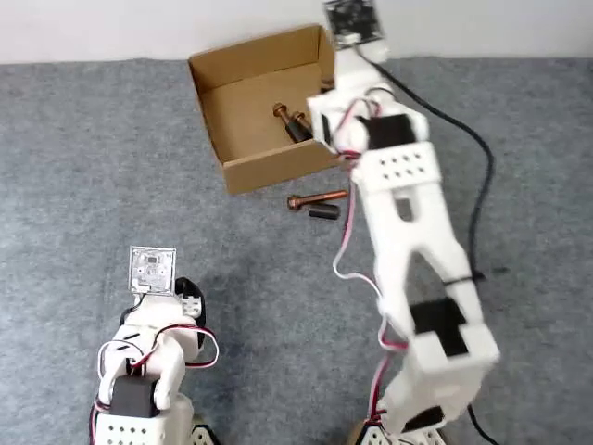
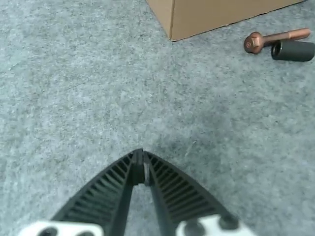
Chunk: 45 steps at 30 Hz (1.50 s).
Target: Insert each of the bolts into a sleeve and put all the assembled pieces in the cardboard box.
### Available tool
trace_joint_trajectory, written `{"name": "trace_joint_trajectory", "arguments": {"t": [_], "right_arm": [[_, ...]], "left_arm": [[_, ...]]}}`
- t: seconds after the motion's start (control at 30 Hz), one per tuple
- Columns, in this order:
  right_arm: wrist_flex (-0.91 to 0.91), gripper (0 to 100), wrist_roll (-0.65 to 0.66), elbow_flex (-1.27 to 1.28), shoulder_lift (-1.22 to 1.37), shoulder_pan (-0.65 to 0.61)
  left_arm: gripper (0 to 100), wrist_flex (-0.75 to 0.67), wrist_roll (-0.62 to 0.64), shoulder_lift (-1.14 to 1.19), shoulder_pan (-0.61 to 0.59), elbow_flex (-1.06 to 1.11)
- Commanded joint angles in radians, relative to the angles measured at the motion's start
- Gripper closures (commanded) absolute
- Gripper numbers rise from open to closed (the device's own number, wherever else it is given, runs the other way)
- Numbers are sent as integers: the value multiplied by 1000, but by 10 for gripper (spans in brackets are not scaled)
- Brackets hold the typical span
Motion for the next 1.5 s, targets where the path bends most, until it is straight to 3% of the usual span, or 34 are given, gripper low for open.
{"name": "trace_joint_trajectory", "arguments": {"t": [0.0, 0.23, 0.73, 1.0, 1.23, 1.47], "right_arm": [[-102, 990, 34, -147, 96, -27], [-205, 990, 49, -255, 306, -62], [-202, 985, 52, -270, 535, -153], [-193, 894, 91, -270, 547, -156], [-104, 934, 87, -353, 530, -151], [188, 990, 87, -532, 486, -147]], "left_arm": [[995, 3, -3, -5, -3, -2], [995, 3, -3, -5, -3, -2], [995, 3, -3, -5, -3, -2], [995, 3, -3, -5, -3, -2], [995, 3, -3, -5, -3, -2], [995, 3, -3, -5, -3, -2]]}}
